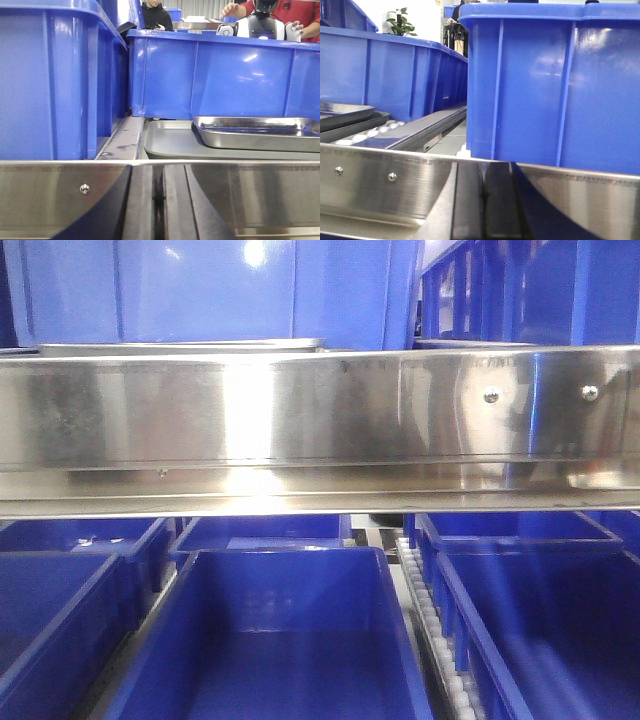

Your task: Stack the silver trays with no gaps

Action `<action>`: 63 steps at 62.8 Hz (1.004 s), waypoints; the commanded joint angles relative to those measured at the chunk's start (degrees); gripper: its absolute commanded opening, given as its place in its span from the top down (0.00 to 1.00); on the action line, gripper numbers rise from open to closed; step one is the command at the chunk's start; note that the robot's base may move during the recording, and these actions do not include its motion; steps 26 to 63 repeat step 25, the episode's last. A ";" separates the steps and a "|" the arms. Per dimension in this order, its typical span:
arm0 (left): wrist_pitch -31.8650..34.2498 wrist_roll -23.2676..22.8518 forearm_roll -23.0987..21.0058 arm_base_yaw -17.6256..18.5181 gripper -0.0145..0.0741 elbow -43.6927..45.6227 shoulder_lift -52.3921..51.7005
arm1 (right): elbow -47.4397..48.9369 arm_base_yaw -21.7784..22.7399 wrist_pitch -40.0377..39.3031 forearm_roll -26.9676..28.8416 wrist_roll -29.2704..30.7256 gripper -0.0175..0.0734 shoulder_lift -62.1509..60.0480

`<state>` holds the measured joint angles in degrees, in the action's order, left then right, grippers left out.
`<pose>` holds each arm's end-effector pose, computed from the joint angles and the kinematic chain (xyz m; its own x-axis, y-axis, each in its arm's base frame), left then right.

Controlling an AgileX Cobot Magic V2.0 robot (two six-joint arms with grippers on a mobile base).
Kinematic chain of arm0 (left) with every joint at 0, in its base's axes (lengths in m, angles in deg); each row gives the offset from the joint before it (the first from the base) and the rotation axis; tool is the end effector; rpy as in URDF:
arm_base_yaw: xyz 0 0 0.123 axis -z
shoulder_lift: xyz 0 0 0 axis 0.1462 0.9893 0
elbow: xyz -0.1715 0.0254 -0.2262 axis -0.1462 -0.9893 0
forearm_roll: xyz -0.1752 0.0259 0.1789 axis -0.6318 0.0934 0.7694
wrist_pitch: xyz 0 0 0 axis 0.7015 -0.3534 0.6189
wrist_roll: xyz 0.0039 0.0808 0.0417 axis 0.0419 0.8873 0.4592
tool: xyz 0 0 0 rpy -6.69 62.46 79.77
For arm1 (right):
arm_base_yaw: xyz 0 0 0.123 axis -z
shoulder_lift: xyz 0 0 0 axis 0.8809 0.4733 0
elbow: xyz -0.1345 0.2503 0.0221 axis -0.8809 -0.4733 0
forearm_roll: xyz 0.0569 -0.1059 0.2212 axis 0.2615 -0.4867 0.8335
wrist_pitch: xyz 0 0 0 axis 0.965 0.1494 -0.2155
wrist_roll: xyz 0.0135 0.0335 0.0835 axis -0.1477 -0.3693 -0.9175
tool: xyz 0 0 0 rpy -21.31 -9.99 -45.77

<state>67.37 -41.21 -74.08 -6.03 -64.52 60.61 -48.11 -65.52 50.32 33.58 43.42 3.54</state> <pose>0.0565 -0.0023 0.2145 0.1074 0.0147 -0.9941 0.0401 0.9990 0.0191 0.0562 0.0034 0.2148 0.1040 -0.0187 -0.9944 -0.0595 0.9979 -0.0250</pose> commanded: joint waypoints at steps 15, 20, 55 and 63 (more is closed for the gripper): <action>0.93 -0.23 -0.27 0.21 0.84 0.14 -0.29 | -0.01 0.17 -0.68 0.26 0.30 0.89 -0.19; 0.93 -0.23 -0.27 0.21 0.84 0.14 -0.29 | -0.01 0.17 -0.68 0.26 0.30 0.89 -0.19; 0.93 -0.23 -0.27 0.21 0.84 0.14 -0.29 | -0.01 0.17 -0.68 0.26 0.30 0.89 -0.19; 0.93 -0.23 -0.27 0.21 0.84 0.14 -0.29 | -0.01 0.17 -0.68 0.26 0.30 0.89 -0.19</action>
